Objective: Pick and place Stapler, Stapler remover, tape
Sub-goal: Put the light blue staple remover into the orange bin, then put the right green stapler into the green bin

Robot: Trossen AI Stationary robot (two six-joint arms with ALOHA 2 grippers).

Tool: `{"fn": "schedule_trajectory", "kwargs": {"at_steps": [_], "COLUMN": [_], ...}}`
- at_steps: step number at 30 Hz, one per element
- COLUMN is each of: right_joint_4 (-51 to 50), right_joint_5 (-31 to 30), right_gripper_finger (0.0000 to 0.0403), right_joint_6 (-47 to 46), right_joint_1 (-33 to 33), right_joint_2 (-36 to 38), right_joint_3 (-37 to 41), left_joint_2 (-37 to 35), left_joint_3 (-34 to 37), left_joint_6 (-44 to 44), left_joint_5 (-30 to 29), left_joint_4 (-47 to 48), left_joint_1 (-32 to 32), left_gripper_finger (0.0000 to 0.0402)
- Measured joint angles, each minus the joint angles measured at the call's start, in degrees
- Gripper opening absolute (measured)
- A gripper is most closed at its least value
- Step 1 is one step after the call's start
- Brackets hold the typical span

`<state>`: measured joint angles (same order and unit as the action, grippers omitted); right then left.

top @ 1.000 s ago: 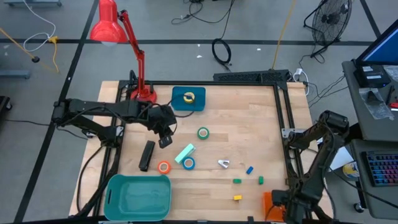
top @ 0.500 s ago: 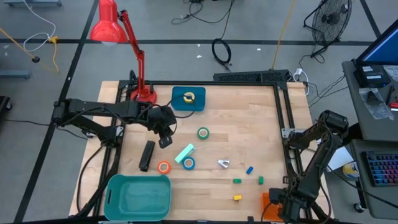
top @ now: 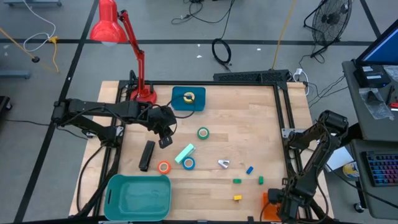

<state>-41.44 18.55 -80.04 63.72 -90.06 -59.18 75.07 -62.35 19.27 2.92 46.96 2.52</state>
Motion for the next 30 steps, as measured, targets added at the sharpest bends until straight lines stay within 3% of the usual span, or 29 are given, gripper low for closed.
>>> {"fn": "schedule_trajectory", "kwargs": {"at_steps": [16,24,30], "right_joint_4": [0.49,0.42,-1.24], "right_joint_5": [-1.95,-5.86,-19.75], "right_gripper_finger": [0.0123,0.0110,0.0090], "right_joint_6": [-8.48,-6.74,-5.76], "right_joint_1": [-0.61,-5.47,-11.72], "right_joint_2": [0.12,5.52,13.01], "right_joint_3": [-0.02,-0.11,-0.15], "left_joint_2": [0.00,0.00,0.00], "left_joint_3": [0.00,0.00,0.00], "left_joint_6": [-0.99,-1.03,-0.99], "left_joint_5": [-0.53,-0.57,-0.57], "left_joint_4": [-0.09,-0.37,-0.52], "left_joint_1": [0.01,0.00,0.00], "left_gripper_finger": [0.0021,0.0021,0.0021]}}
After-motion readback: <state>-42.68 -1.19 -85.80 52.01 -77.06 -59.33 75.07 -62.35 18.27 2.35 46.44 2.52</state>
